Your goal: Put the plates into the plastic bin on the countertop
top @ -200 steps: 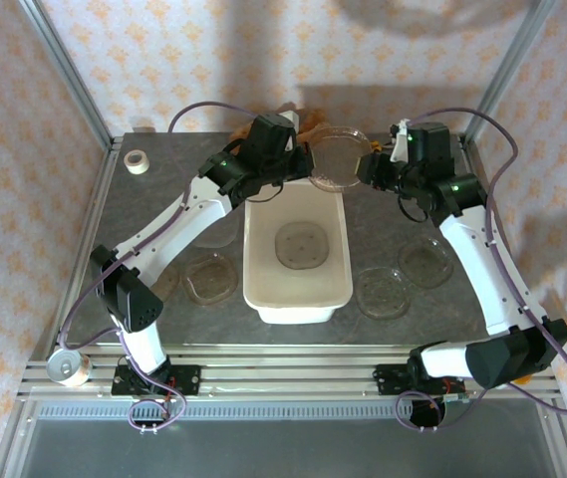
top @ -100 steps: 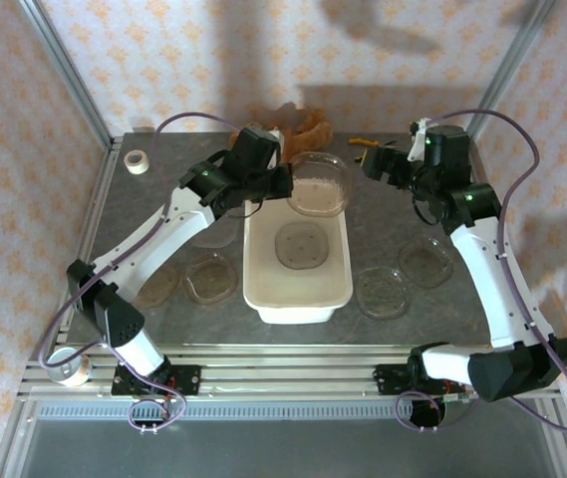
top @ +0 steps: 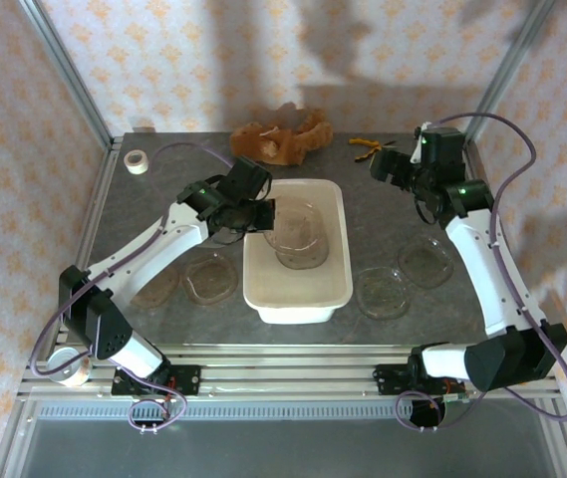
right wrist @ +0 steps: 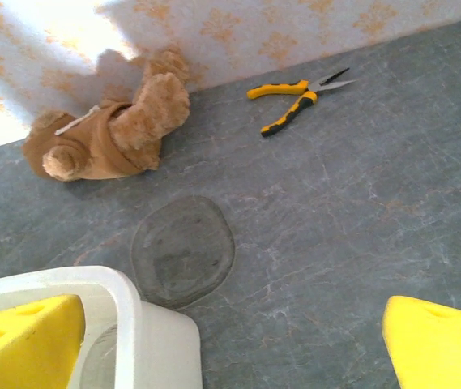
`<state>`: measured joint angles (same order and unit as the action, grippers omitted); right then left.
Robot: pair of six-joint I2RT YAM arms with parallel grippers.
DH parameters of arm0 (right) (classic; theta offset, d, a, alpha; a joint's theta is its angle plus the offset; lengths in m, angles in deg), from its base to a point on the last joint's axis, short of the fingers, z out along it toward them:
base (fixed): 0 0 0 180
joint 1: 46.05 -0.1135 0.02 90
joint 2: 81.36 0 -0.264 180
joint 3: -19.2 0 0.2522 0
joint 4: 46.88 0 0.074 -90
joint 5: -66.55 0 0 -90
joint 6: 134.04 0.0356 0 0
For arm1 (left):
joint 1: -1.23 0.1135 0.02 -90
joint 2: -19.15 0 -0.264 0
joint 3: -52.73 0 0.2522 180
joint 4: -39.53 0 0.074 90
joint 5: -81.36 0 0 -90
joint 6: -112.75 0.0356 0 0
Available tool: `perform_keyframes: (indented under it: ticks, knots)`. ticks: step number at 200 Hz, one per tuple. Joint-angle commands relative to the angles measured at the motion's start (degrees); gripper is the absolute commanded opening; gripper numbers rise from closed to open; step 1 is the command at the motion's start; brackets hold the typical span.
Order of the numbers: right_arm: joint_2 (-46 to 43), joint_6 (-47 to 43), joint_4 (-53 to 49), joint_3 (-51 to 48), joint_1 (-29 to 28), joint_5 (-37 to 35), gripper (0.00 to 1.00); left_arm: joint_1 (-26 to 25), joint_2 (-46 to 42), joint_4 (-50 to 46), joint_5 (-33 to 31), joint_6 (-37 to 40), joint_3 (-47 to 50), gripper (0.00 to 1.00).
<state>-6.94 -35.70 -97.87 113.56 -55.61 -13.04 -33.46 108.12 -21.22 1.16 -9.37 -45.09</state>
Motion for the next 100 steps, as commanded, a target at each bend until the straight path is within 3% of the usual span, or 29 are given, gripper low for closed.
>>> perform_keyframes:
  ticks: [1,100]
  knots:
    - [-0.67,0.04,0.47,-1.21,0.43,-3.89,0.94,0.59,1.58,1.98,-1.55,-1.71,1.43,0.00]
    - [0.84,-0.43,0.18,-3.12,0.77,-9.44,0.94,0.59,14.46,5.71,-0.87,-2.36,-2.13,0.00]
